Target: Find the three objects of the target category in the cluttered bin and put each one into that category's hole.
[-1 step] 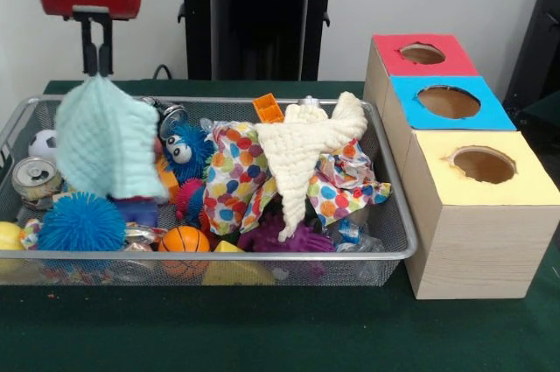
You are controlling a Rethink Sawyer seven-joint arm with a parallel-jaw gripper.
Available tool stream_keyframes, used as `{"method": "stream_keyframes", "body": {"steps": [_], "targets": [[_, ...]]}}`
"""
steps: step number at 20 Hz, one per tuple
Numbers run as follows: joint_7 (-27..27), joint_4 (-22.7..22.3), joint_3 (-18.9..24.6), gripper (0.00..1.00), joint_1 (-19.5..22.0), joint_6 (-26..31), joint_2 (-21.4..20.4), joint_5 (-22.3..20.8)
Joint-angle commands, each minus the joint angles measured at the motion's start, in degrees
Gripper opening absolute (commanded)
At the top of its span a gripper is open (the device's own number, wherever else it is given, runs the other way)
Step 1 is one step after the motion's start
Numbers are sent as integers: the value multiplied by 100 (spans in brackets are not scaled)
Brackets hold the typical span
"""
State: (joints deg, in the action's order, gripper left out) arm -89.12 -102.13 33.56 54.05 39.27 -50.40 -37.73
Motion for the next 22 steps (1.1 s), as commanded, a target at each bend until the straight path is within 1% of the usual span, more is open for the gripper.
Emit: {"method": "stream_keyframes", "body": {"steps": [1, 4, 7, 9, 11, 13, 14, 16, 20, 21, 22], "targets": [[1935, 479, 416, 0, 62, 603, -160, -433], [1687, 385, 514, 0, 63, 452, -94, -334], [1458, 393, 481, 0, -74, 407, -104, -356], [1291, 308, 450, 0, -103, 228, -64, -412], [1165, 140, 497, 0, -44, 17, -70, -350], [974, 42, 441, 0, -80, -63, -93, -349], [774, 15, 308, 0, -146, -35, -128, -375], [672, -5, 251, 0, -193, -151, -163, -473], [699, 51, 223, 0, -194, -70, -138, -451], [707, 62, 215, 100, -199, -65, -129, -443], [693, 68, 205, 100, -210, -46, -125, -438]]}}
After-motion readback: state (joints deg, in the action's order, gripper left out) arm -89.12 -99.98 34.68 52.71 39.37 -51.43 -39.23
